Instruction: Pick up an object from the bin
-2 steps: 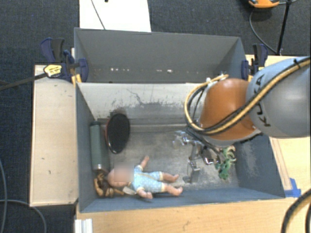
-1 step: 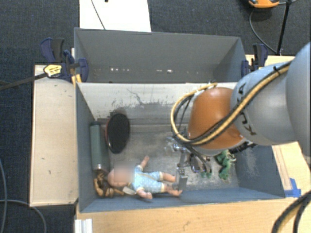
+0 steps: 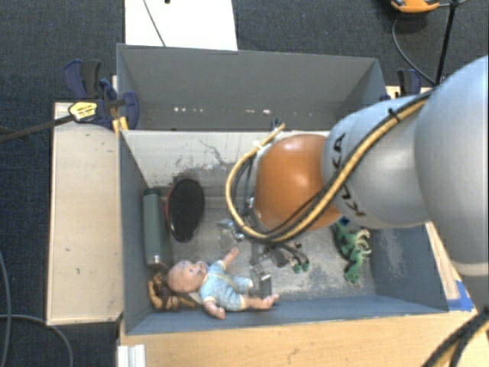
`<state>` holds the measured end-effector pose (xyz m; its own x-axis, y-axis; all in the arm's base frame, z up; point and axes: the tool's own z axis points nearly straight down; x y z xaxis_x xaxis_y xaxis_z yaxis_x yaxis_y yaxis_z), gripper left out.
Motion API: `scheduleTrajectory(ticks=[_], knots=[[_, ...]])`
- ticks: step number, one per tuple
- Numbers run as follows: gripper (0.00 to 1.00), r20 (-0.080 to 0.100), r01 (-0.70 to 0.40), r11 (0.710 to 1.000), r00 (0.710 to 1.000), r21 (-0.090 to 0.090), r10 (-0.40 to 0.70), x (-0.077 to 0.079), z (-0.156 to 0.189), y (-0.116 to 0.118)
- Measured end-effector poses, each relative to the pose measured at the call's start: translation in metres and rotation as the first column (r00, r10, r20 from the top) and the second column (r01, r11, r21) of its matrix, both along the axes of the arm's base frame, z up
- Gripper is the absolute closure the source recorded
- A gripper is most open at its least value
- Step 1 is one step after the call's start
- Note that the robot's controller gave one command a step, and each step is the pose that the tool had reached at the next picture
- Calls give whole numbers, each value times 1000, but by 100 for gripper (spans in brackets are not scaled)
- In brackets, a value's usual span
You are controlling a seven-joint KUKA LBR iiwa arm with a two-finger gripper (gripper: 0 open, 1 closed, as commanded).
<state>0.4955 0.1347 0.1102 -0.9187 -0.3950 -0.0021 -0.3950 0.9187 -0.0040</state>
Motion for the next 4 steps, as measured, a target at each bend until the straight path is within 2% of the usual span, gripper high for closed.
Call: scheduleTrajectory(ticks=[1, 2, 4], knots=[[0, 4, 205, 979, 979, 3, -205, -9, -34, 9], [100, 7, -338, 941, 941, -3, 338, -3, -36, 74], [100, 7, -335, 942, 942, -2, 335, -3, -33, 73]])
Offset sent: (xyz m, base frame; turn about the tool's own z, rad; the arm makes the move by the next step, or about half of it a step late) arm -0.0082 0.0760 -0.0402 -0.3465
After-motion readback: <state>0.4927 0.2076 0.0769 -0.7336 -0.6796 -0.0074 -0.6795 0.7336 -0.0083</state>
